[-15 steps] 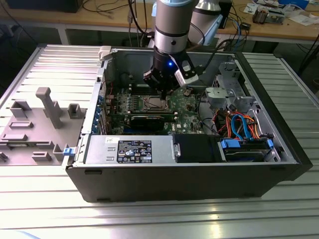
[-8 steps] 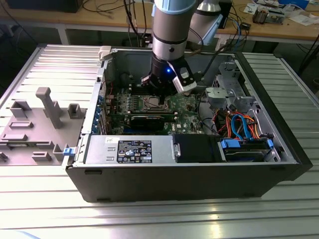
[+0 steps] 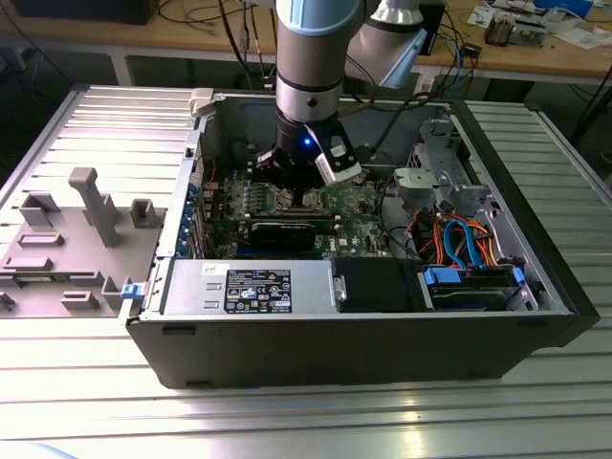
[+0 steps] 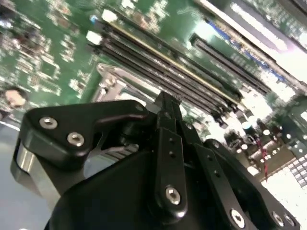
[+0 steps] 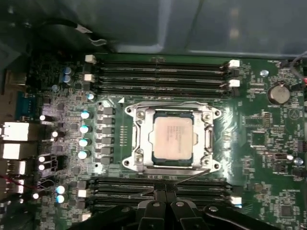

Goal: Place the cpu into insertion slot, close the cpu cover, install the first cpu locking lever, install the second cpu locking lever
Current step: 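Install the second cpu locking lever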

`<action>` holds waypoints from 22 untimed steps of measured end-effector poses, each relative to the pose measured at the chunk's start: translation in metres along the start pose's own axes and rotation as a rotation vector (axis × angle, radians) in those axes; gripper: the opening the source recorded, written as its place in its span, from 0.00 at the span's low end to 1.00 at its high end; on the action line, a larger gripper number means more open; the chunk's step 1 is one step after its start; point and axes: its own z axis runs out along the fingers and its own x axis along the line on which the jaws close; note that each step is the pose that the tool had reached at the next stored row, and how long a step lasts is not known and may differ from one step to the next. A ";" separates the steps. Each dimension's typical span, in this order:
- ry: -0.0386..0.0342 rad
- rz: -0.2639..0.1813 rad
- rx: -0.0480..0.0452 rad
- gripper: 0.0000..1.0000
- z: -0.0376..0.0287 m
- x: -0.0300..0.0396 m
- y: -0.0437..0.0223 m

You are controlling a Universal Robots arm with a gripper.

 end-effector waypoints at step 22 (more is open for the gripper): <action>0.0024 0.000 -0.0532 0.11 0.0145 0.0220 -0.0144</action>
